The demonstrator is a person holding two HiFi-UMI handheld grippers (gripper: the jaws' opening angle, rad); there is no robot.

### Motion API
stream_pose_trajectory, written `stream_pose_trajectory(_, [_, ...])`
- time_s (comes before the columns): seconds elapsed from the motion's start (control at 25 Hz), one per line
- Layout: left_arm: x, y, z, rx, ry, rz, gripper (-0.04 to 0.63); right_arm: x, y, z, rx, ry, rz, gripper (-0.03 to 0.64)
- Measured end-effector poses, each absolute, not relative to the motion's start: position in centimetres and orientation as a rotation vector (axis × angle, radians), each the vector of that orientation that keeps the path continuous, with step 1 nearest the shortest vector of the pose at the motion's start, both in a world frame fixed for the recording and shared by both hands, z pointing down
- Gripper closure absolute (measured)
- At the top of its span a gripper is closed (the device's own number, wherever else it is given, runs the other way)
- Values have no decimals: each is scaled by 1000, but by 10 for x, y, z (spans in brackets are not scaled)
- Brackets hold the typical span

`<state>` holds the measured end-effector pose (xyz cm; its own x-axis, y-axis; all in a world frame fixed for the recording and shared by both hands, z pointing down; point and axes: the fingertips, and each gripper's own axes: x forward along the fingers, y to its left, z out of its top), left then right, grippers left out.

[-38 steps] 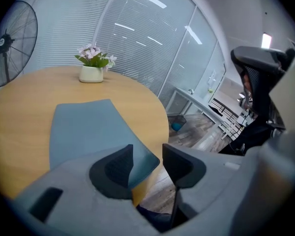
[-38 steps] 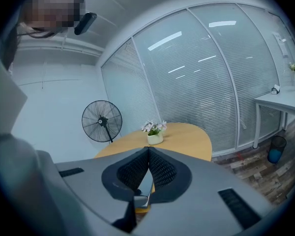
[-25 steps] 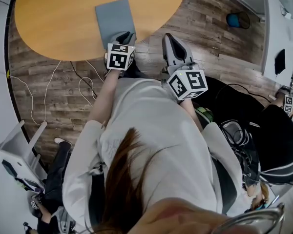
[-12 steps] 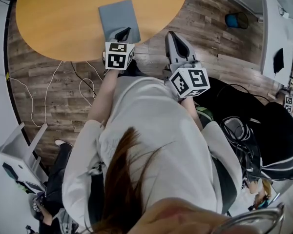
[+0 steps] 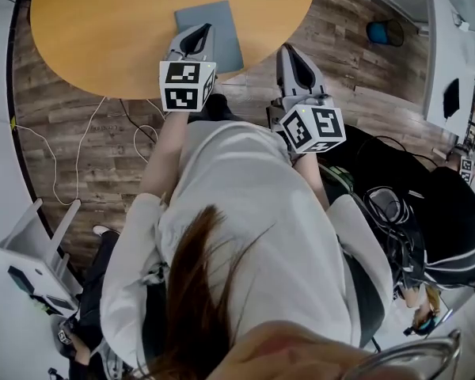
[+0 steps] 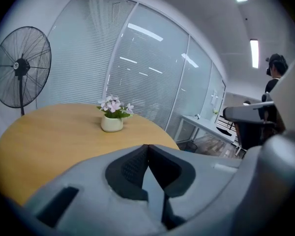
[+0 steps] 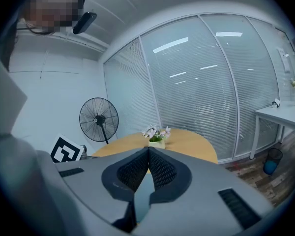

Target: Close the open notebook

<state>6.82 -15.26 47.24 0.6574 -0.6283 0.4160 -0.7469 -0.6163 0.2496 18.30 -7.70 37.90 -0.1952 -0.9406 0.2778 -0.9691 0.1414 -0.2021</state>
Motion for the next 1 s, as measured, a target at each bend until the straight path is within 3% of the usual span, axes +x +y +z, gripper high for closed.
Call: stream_pose_trajectory(1.0, [-64,-177,344,2617,-1345,78,578,124,-114,352,1966,-2355,441,614])
